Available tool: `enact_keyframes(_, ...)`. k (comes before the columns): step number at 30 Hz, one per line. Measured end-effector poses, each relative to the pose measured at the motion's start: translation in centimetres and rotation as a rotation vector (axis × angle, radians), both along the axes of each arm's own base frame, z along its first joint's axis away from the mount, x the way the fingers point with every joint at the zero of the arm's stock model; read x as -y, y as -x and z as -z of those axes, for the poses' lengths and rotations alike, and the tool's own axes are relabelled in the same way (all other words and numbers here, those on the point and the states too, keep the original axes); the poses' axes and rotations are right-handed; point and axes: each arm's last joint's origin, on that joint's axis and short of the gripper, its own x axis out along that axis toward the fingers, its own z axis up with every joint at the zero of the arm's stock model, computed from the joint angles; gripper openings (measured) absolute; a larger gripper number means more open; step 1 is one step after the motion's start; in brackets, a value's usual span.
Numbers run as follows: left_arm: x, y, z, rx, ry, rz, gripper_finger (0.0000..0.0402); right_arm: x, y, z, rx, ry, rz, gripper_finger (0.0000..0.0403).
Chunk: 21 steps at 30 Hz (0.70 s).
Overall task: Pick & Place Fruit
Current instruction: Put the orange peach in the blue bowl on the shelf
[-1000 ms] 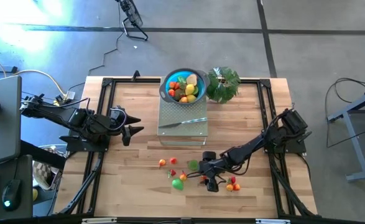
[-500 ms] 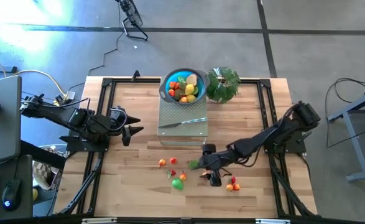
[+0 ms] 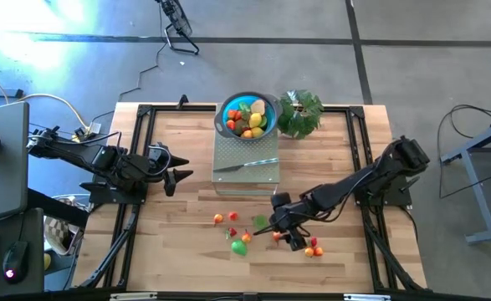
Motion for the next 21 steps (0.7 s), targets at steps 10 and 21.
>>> enact_keyframes(10,0.0,0.0,0.0,0.003,0.015,-0.006,0.0214,-1.2,-0.3,2.9,-0.087,0.019,-0.033,0.0268)
enact_keyframes(21,0.0,0.1,0.1,-0.010,0.012,-0.007,0.0214,-1.5,-0.6,3.8,-0.079,0.060,-0.013,0.0268)
